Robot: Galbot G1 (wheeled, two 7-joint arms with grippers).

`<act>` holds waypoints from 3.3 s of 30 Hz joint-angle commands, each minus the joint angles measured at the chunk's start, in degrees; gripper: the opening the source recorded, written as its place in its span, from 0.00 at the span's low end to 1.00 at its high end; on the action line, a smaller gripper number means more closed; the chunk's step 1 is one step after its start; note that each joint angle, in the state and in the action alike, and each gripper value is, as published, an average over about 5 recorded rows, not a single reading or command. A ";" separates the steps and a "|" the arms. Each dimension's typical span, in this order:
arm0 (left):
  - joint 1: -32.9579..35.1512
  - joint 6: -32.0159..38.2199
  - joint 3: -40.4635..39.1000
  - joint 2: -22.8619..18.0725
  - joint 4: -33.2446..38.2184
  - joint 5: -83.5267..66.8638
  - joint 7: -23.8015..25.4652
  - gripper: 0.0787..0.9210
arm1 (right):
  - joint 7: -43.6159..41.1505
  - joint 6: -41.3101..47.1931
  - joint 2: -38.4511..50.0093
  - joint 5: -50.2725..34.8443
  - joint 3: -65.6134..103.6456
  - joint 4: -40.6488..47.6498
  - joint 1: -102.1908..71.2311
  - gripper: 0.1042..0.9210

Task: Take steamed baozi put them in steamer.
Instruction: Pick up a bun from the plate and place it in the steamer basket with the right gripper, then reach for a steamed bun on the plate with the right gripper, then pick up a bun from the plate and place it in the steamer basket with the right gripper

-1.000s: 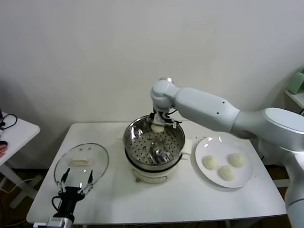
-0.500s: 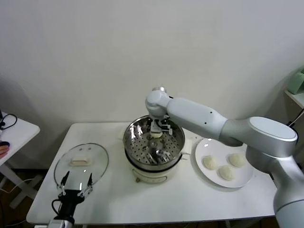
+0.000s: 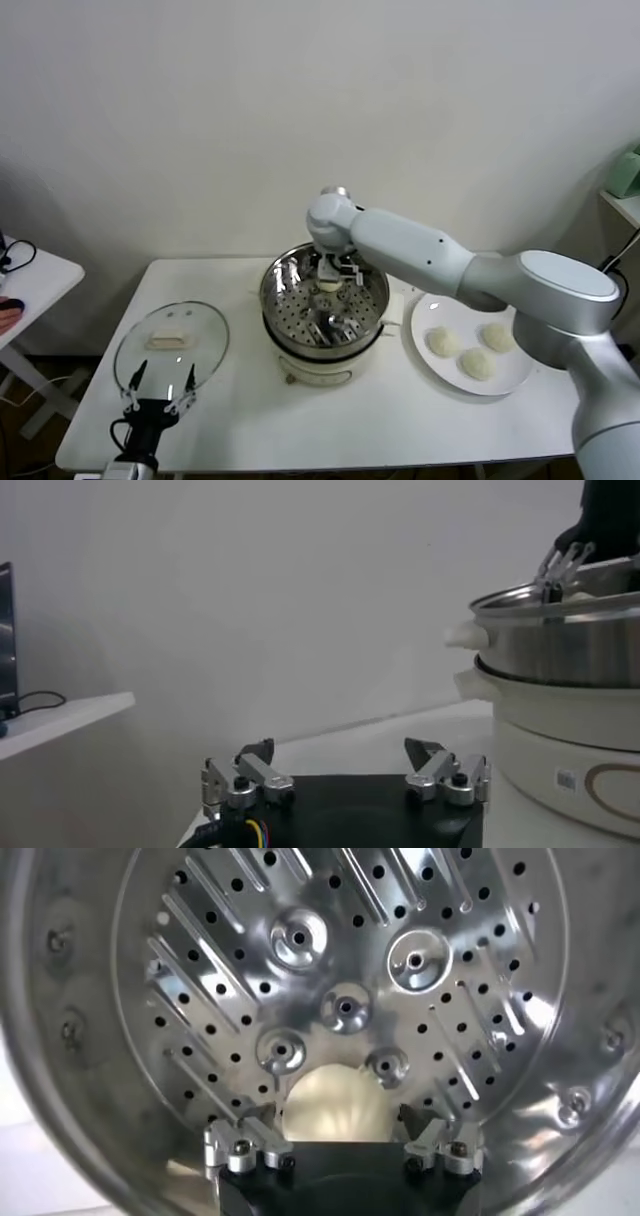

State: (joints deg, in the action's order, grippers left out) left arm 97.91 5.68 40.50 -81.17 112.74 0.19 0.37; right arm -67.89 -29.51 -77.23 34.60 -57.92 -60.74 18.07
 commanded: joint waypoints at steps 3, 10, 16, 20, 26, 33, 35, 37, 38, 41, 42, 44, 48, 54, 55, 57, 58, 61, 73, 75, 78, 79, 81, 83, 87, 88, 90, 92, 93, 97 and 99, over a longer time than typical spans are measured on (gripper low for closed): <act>0.05 -0.21 0.01 0.18 0.24 0.05 0.07 0.88 | -2.57 3.26 6.44 -18.46 -4.17 -6.17 11.59 0.88; -0.22 -0.47 -0.31 0.43 0.50 0.47 0.19 0.88 | -4.43 18.05 16.53 -46.79 -15.21 -7.52 25.62 0.88; -1.61 -1.02 -0.83 0.56 0.72 -0.11 -3.96 0.88 | -5.27 26.89 22.73 -60.03 -19.40 -1.54 26.44 0.88; -2.45 -0.31 -1.81 2.53 0.73 -0.78 -6.55 0.88 | -5.37 29.18 27.99 -58.82 -19.65 -0.18 22.16 0.88; -2.50 0.40 -2.81 3.96 0.96 -1.14 -7.40 0.88 | -4.01 31.98 35.05 -53.26 -13.37 -1.17 10.70 0.88; -1.86 0.82 -3.12 3.12 0.83 -0.48 -7.13 0.88 | -1.97 30.35 37.40 -44.50 -6.29 -1.90 -1.57 0.88; -1.73 0.71 -2.94 2.92 0.76 -0.35 -7.22 0.88 | -1.37 29.75 37.19 -42.78 -4.70 -1.89 -4.49 0.88; -1.66 0.55 -2.77 2.76 0.55 -0.16 -7.46 0.88 | -0.70 29.67 36.63 -41.97 -3.03 -1.65 -7.05 0.88; -1.63 0.47 -2.70 2.69 0.43 -0.05 -7.59 0.88 | -0.45 29.69 36.27 -41.68 -2.40 -1.49 -8.09 0.88; -1.42 0.40 -2.58 2.52 0.19 0.11 -7.76 0.88 | 0.16 29.38 34.89 -40.31 -0.73 -0.65 -10.46 0.88; -1.31 0.41 -2.57 2.46 0.18 0.14 -7.75 0.88 | 0.36 29.03 34.36 -39.57 0.01 -0.08 -11.25 0.88; -1.08 0.44 -2.56 2.33 0.18 0.19 -7.72 0.88 | 0.72 28.14 33.24 -37.87 1.48 1.22 -12.57 0.88; -0.84 0.51 -2.48 2.14 -0.03 0.51 -8.00 0.88 | 1.01 27.34 31.55 -35.98 2.74 3.36 -14.02 0.88; -0.34 0.54 -2.20 2.06 -0.34 0.34 -8.25 0.88 | 0.99 27.08 30.02 -35.05 3.60 5.08 -15.60 0.88; -0.29 0.51 -2.20 2.02 -0.36 0.31 -8.24 0.88 | 1.02 26.95 29.78 -34.89 3.79 5.38 -15.71 0.88; -0.36 0.40 -2.26 1.84 -0.40 0.32 -8.22 0.88 | 1.12 26.66 29.30 -34.62 4.08 5.99 -15.83 0.88; -0.49 0.33 -2.33 1.68 -0.44 0.37 -8.21 0.88 | 1.16 26.52 29.06 -34.46 4.17 6.28 -15.87 0.88; -1.00 0.05 -2.67 1.15 -0.54 0.58 -8.20 0.88 | 1.23 26.28 28.42 -34.13 4.39 6.99 -16.06 0.88; -1.77 -0.65 -3.06 0.89 -0.47 0.70 -8.17 0.88 | 0.58 26.14 27.83 -33.55 4.87 7.53 -16.16 0.86; -1.81 -0.71 -3.06 0.91 -0.45 0.70 -8.18 0.88 | 0.51 26.09 27.89 -33.55 4.92 7.32 -16.07 0.83; -1.84 -0.79 -3.02 0.86 -0.40 0.63 -8.21 0.88 | 0.46 26.03 27.97 -33.49 4.86 7.11 -15.99 0.79; -1.84 -0.80 -3.01 0.84 -0.42 0.61 -8.22 0.88 | 0.48 26.01 27.97 -33.49 4.86 7.08 -16.02 0.79; -1.82 -0.79 -3.00 0.80 -0.49 0.58 -8.25 0.88 | 0.54 26.01 27.96 -33.45 4.94 7.00 -16.10 0.77; -1.77 -0.75 -2.99 0.80 -0.55 0.59 -8.27 0.88 | 0.60 26.00 27.95 -33.44 5.05 6.95 -16.12 0.75; -1.69 -0.76 -2.95 0.83 -0.55 0.57 -8.29 0.88 | 0.64 25.97 27.90 -33.53 5.18 6.95 -15.89 0.73; -1.69 -0.77 -2.96 0.83 -0.54 0.58 -8.29 0.88 | 0.66 25.97 27.92 -33.59 5.20 6.93 -15.85 0.73; -1.68 -0.80 -2.97 0.80 -0.52 0.58 -8.30 0.88 | 0.68 25.98 27.99 -33.69 5.28 6.89 -15.82 0.72; -1.67 -0.82 -2.97 0.78 -0.51 0.59 -8.31 0.88 | 0.71 25.98 28.07 -33.76 5.45 6.90 -15.78 0.72; -1.67 -0.83 -2.96 0.78 -0.51 0.59 -8.32 0.88 | 0.72 25.98 28.10 -33.83 5.57 6.92 -15.69 0.72; -1.55 -0.85 -2.84 0.80 -0.52 0.57 -8.27 0.88 | 0.69 26.18 28.35 -35.38 5.46 6.78 -14.29 0.71; -1.43 -0.86 -2.79 0.80 -0.50 0.54 -8.24 0.88 | 0.66 26.72 28.67 -37.75 4.45 6.47 -12.10 0.71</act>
State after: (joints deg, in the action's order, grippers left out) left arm 96.46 4.86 37.69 -80.34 112.20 0.75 -7.91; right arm -67.23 -3.24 -48.71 -0.31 -52.68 -54.05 3.29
